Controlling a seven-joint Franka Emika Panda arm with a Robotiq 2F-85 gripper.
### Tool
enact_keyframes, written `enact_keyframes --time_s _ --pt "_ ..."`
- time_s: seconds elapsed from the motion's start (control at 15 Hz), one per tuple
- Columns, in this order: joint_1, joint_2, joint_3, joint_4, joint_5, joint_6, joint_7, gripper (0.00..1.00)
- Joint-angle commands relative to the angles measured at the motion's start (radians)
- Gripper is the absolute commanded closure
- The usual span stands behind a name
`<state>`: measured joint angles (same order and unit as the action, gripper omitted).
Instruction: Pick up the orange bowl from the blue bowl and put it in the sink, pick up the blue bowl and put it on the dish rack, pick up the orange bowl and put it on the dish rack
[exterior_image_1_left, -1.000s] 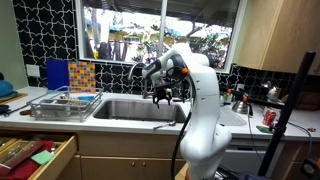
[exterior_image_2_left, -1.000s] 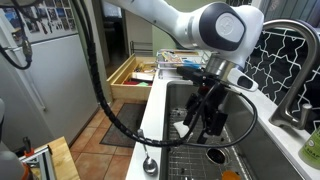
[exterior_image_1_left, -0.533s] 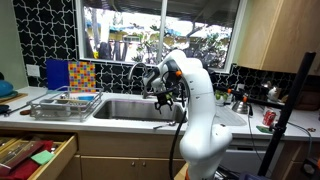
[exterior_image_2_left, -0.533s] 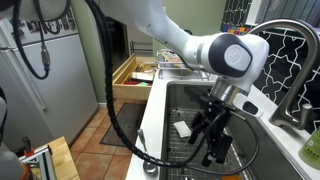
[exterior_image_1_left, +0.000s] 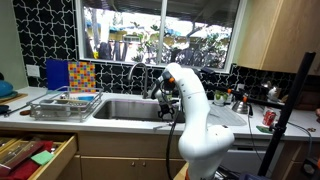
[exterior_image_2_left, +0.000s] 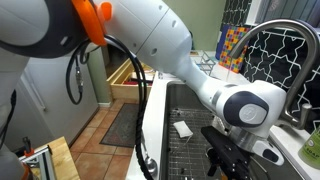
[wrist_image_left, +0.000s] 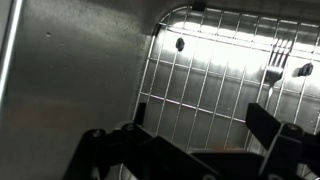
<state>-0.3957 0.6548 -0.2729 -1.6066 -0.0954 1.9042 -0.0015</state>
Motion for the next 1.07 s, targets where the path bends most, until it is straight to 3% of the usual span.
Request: enact_keyframes --time_s 0.0,0.2,0.4,0.67,1.0 --pt "0.000 0.006 -0.002 0.006 0.001 -0.004 -0.001 0.00" --pt "0.007 -0.001 -0.001 0.007 0.000 -0.005 0.000 0.00" --pt "-0.018 0.046 0.044 0.019 0.052 0.095 -0.055 0.00" --pt "-0.056 0.108 0.108 0.014 0.141 0.348 -0.186 0.00" --pt "-0.118 0.167 0.199 0.007 0.205 0.571 -0.383 0.00"
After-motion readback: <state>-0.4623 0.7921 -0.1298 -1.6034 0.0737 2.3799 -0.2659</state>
